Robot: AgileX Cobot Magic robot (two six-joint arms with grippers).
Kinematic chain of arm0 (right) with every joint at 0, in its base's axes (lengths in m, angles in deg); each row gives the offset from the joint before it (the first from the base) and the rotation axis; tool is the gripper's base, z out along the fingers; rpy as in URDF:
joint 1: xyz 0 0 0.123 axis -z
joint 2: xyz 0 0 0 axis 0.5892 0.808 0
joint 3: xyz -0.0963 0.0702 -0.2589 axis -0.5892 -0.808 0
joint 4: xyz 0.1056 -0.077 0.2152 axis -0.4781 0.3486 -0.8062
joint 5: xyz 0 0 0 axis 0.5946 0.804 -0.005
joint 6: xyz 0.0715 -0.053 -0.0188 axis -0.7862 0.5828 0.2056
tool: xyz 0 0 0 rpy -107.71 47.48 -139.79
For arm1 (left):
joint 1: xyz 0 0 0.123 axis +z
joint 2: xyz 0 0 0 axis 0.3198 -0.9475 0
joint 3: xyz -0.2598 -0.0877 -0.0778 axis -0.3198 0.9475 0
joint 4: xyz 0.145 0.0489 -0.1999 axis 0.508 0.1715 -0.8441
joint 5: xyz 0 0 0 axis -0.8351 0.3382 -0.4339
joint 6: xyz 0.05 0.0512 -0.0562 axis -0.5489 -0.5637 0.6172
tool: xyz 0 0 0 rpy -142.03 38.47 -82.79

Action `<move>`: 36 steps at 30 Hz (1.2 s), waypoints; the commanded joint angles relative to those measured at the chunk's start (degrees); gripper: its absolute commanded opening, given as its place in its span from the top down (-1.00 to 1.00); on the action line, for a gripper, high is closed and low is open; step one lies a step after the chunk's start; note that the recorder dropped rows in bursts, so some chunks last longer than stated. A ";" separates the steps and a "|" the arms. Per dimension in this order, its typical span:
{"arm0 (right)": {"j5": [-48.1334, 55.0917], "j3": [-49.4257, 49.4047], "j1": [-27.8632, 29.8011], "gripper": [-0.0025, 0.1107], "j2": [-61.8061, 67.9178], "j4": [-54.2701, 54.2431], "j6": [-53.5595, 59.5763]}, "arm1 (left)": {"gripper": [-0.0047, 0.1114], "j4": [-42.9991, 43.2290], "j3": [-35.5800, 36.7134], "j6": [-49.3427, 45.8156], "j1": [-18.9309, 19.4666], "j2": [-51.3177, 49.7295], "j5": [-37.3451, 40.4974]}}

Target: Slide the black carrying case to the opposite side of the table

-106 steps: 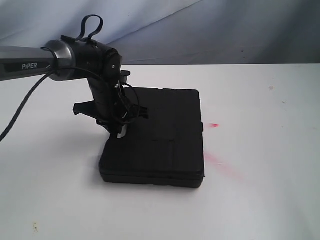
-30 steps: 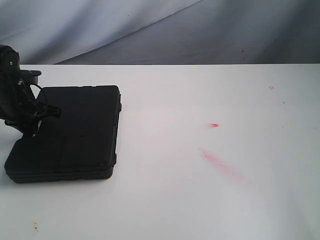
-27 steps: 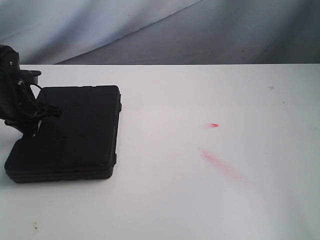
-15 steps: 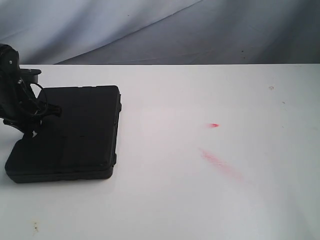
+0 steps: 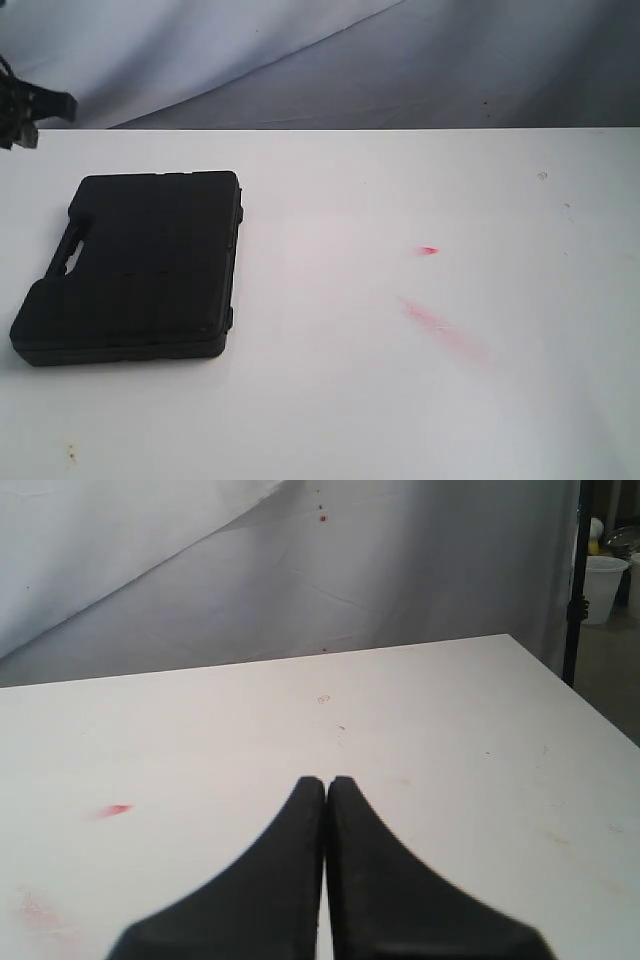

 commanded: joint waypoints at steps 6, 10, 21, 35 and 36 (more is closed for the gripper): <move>0.00 -0.15 -0.11 0.96 0.09 -0.26 -0.09 | 0.92 -5.92 13.24 -6.90 -0.03 25.89 -16.81; 0.00 -0.15 -0.11 0.96 0.09 -0.26 -0.09 | 0.92 -5.92 18.55 -7.96 -0.03 34.13 -24.06; 0.00 -0.15 -0.11 0.96 0.09 -0.26 -0.09 | 0.92 -5.92 35.98 -10.58 -0.03 50.47 -43.75; 0.00 -0.15 -0.11 0.96 0.09 -0.26 -0.09 | 0.92 -10.10 40.13 -10.58 -8.25 62.04 -28.49; 0.00 -0.15 -0.11 0.96 0.09 -0.26 -0.09 | 0.92 -10.60 40.37 -10.97 -8.96 63.21 -27.99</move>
